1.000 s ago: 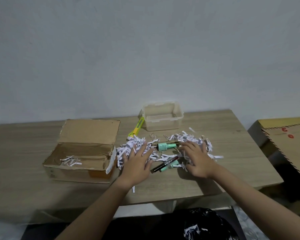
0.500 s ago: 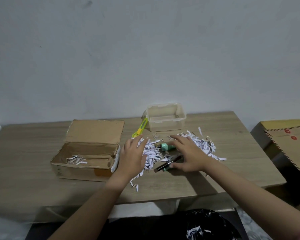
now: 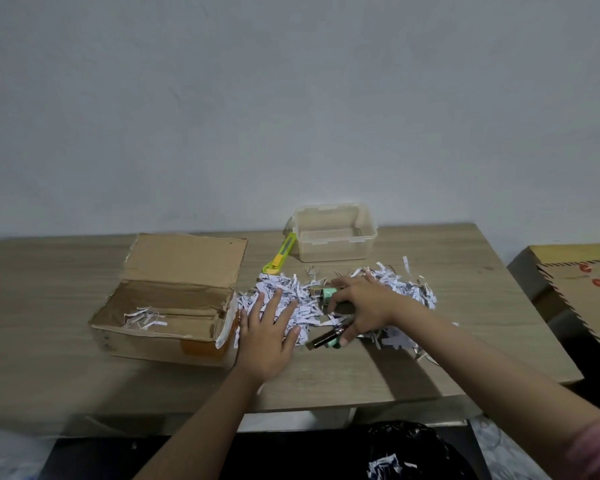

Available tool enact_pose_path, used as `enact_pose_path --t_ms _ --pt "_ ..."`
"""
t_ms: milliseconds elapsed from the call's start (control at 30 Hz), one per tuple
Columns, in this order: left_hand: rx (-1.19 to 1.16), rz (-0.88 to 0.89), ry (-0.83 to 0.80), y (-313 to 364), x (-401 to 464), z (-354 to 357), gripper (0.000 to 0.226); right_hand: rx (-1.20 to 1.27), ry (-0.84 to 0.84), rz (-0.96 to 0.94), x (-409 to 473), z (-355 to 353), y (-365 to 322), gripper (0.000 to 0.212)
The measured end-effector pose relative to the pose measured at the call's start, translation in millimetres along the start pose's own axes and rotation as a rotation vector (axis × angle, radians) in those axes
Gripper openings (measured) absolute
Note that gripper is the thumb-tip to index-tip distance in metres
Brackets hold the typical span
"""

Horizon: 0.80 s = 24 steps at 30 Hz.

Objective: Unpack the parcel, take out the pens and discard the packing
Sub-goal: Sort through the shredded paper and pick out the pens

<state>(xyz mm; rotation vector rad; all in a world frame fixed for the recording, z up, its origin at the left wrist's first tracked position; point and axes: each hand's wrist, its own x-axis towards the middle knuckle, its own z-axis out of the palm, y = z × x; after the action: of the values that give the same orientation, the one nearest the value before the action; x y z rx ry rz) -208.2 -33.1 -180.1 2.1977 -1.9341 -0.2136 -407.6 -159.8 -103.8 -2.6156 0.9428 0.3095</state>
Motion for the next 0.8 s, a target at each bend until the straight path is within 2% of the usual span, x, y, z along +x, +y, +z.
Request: enact_pose_path --t_ms 133,333,467,667,800 --pt "-0.006 -0.010 0.004 1 2 2 0.060 0.038 0.004 0.013 8 5 5 0.056" --pt "-0.068 -0.016 0.035 -1 3 6 0.060 0.101 0.092 -0.064 14 3 5 0.028" --pt "-0.074 -0.018 0.060 -2 4 7 0.058 0.173 0.200 -0.065 8 5 11 0.024" --pt "-0.081 -0.020 0.076 -2 3 9 0.056 0.230 0.176 -0.081 11 -4 12 0.021" --pt "-0.093 -0.014 0.086 -2 4 9 0.056 0.418 0.343 -0.019 2 -24 13 0.020"
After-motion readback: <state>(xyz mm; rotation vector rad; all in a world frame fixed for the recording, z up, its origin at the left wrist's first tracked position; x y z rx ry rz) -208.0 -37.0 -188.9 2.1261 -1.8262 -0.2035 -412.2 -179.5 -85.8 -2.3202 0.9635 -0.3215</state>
